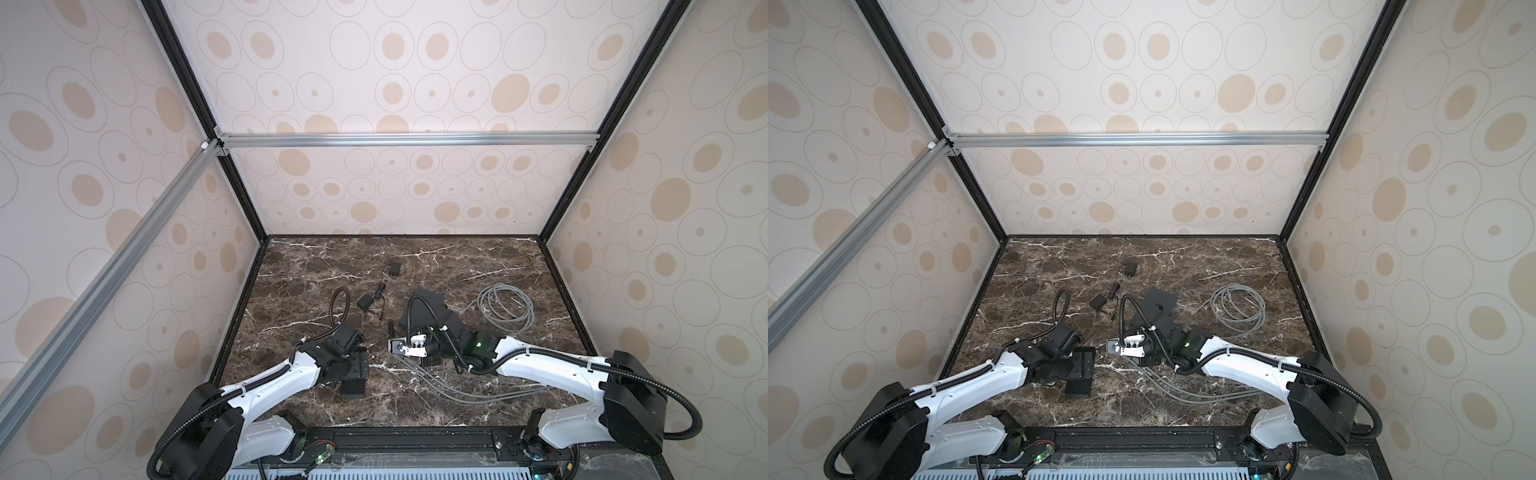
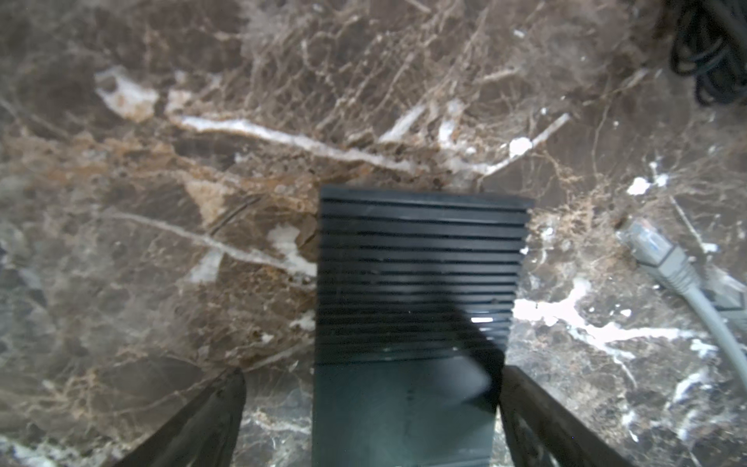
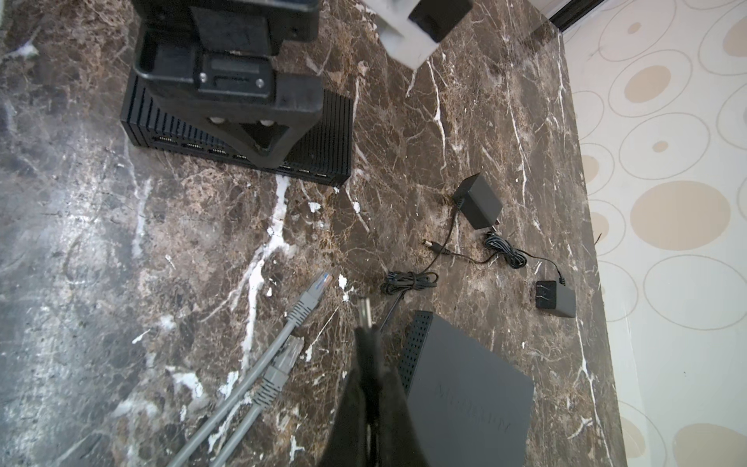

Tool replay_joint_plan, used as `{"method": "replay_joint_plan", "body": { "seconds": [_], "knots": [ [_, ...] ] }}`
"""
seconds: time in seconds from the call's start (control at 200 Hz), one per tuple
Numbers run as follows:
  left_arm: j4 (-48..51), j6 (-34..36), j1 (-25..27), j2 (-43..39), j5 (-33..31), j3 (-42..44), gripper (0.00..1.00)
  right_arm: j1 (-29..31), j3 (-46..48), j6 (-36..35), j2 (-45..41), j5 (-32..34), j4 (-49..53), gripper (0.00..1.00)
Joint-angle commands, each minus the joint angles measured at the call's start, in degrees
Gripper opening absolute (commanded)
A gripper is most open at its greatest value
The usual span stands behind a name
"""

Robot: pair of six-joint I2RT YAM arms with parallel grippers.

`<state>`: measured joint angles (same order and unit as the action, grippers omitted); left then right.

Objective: Insert the plug into the switch port

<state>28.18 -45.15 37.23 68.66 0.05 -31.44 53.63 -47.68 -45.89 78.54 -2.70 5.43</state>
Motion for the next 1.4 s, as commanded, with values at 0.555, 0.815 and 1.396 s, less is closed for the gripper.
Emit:
{"method": "replay_joint_plan", "body": {
  "seconds": [0.555,0.815,1.396],
  "knots": [
    [-0.4,27.2,0.6,12.4,-0.9,-16.4,0.5,0.0,2.1,0.4,-1.7,1.9,-1.2,0.0],
    [4.1,46.2,-0.1,22.4,-3.2,-25.3,0.48,0.1,3.0,0.6,-1.8,2.8,-2.0,0.0],
    [5.4,93.6,-1.3,0.3,13.8,-8.6,0.52,0.0,2.7,0.1,-1.7,1.5,-1.2,0.0]
  ]
}}
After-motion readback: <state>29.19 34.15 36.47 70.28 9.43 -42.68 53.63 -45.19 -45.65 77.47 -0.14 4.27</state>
